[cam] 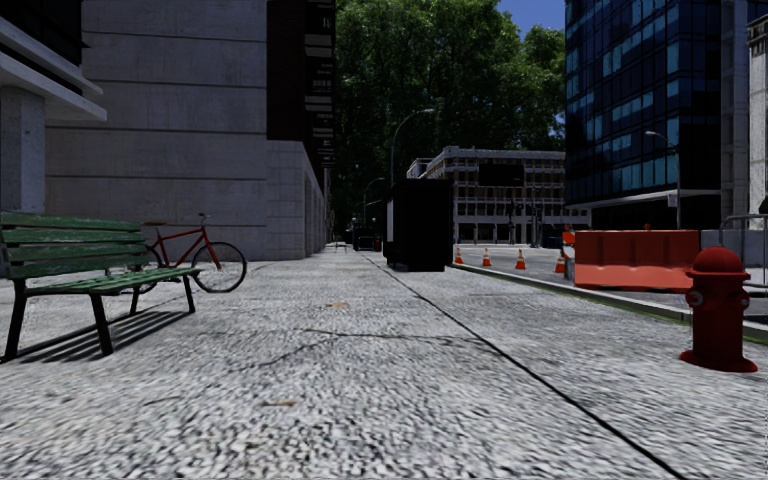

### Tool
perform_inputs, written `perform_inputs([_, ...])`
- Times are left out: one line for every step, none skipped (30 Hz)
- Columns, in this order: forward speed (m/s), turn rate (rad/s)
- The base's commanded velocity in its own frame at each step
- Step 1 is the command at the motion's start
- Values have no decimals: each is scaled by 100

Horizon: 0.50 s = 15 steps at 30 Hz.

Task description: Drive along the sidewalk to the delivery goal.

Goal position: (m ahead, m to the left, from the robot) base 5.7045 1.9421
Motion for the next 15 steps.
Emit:
perform_inputs([200, 0])
perform_inputs([200, 0])
perform_inputs([200, 0])
perform_inputs([200, 0])
perform_inputs([200, 0])
perform_inputs([200, 0])
perform_inputs([200, 0])
perform_inputs([200, 0])
perform_inputs([200, 0])
perform_inputs([200, 0])
perform_inputs([200, 0])
perform_inputs([200, 0])
perform_inputs([200, 0])
perform_inputs([200, 0])
perform_inputs([200, 0])
